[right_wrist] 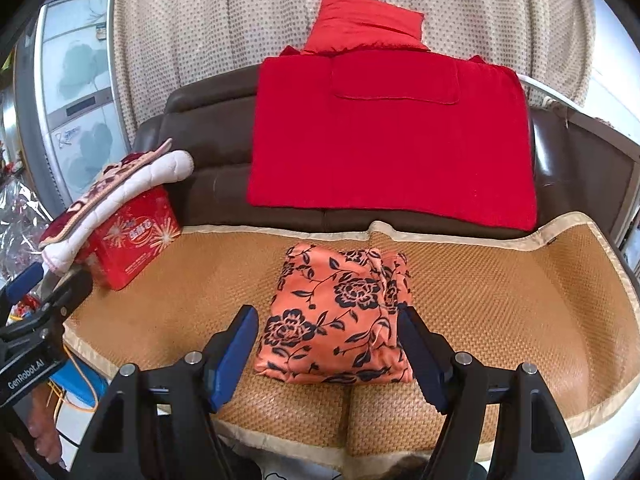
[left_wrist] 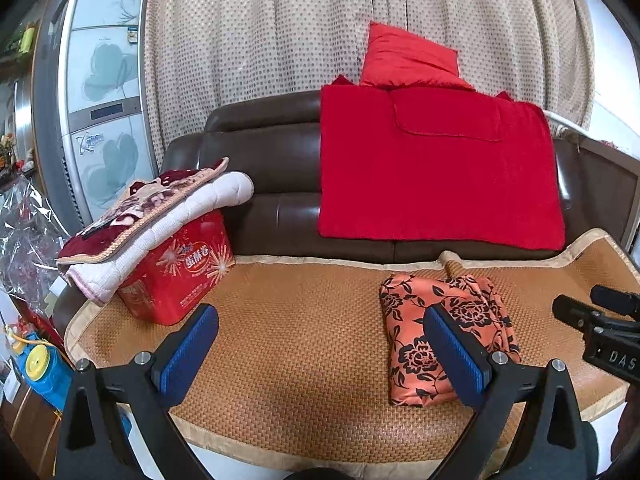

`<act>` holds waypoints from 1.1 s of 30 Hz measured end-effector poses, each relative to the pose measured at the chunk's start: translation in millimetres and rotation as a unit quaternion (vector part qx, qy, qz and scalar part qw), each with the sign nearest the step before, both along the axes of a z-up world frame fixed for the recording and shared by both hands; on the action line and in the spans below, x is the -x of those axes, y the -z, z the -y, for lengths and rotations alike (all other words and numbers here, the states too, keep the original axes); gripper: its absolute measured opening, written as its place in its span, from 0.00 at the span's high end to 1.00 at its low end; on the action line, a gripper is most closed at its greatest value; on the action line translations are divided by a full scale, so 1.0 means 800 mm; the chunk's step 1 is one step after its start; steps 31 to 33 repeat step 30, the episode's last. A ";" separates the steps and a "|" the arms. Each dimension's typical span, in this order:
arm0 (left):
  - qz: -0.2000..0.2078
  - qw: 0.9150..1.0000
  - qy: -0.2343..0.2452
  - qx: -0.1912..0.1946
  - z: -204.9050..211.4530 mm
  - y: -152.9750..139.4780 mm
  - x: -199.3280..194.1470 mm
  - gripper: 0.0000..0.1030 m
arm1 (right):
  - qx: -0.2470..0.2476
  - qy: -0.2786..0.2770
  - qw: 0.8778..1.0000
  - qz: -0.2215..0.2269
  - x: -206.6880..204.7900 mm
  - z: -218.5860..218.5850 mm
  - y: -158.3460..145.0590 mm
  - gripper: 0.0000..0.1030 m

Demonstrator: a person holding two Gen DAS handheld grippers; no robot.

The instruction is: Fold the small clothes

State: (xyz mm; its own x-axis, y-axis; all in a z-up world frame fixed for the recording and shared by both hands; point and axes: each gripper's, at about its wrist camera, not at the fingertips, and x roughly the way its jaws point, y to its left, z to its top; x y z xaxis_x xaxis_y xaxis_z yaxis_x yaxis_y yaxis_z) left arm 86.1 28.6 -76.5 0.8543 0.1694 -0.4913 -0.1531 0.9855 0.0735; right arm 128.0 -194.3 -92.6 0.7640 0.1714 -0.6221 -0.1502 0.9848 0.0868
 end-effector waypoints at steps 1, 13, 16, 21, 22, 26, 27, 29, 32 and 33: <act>-0.005 1.000 0.000 0.000 0.002 0.002 -0.008 0.01 | 0.000 0.002 1.000 -0.003 -0.007 0.003 0.002 0.27; -0.006 1.000 0.012 -0.003 0.019 0.002 -0.030 0.01 | 0.006 0.008 1.000 -0.002 -0.046 0.012 0.010 0.27; 0.000 1.000 0.021 -0.002 0.024 -0.004 -0.018 0.01 | 0.008 0.009 1.000 -0.004 -0.031 0.012 0.009 0.27; 0.013 0.999 0.033 -0.003 0.029 -0.014 -0.004 0.01 | 0.012 0.016 1.000 0.015 -0.008 0.018 -0.006 0.27; 0.014 0.999 0.034 -0.003 0.030 -0.015 -0.005 0.01 | 0.011 0.017 1.000 0.016 -0.006 0.020 -0.008 0.27; 0.005 0.999 0.048 0.001 0.033 -0.009 -0.027 0.01 | 0.016 0.019 1.000 0.016 -0.015 0.024 -0.006 0.27; 0.004 0.998 0.056 0.007 0.032 -0.005 -0.038 0.01 | 0.018 0.019 1.000 0.013 -0.023 0.026 -0.003 0.27; 0.003 0.997 0.067 0.027 0.025 0.002 -0.066 0.01 | 0.015 0.019 1.000 0.010 -0.046 0.038 0.007 0.27; 0.000 0.997 0.073 0.039 0.017 0.010 -0.089 0.01 | 0.016 0.024 1.000 0.010 -0.057 0.046 0.012 0.27; 0.000 0.997 0.073 0.039 0.017 0.010 -0.089 0.01 | 0.016 0.024 1.000 0.010 -0.057 0.046 0.012 0.27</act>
